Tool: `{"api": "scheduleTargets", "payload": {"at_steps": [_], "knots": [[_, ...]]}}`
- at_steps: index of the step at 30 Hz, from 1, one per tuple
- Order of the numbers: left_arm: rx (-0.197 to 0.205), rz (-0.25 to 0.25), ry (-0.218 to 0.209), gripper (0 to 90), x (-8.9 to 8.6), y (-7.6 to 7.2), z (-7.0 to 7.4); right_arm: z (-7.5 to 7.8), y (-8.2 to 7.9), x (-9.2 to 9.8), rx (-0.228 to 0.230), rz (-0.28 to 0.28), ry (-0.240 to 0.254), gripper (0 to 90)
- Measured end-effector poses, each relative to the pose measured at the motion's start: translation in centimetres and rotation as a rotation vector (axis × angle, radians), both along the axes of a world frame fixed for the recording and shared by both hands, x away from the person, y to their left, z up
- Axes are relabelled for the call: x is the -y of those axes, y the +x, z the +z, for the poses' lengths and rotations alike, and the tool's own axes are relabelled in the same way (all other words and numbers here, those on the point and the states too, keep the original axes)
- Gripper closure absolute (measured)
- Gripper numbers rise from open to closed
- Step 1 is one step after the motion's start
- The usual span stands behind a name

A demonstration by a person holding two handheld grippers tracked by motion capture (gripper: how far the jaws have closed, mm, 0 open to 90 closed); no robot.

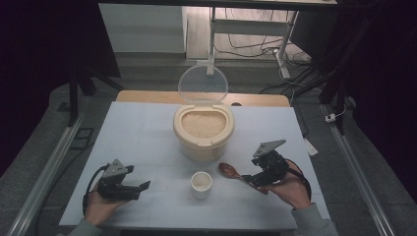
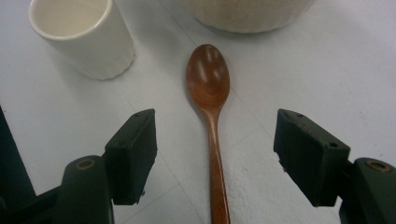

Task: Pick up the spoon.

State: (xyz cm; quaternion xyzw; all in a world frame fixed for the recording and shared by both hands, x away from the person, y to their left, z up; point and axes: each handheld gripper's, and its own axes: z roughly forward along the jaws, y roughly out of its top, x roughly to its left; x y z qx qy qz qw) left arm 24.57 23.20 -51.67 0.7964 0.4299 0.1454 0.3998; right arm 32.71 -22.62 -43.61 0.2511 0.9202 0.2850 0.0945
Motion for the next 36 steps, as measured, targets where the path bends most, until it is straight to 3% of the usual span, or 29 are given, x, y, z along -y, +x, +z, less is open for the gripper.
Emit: {"api": "scheduleTargets", "payload": {"at_steps": [3,9,24,28,36], "knots": [[-0.001,-0.001,0.001,13.4,0.0,0.0,-0.1,-0.4,0.2,-0.1,-0.023,0.001,-0.006,30.4],[0.002,0.002,0.003,13.5,-0.1,-0.1,-0.1,-2.1,0.5,0.1,-0.073,-0.004,-0.067,32.4],[-0.004,-0.002,0.010,13.8,-0.1,0.0,-0.5,-4.2,1.0,-0.7,-0.127,0.004,-0.147,39.0],[-0.005,-0.002,0.011,13.8,-0.2,0.0,-0.6,-4.5,1.3,-0.6,-0.141,-0.006,-0.165,42.8],[-0.008,-0.004,0.017,13.8,-0.2,0.0,-0.7,-5.1,1.4,-0.3,-0.195,-0.015,-0.250,54.2]]}}
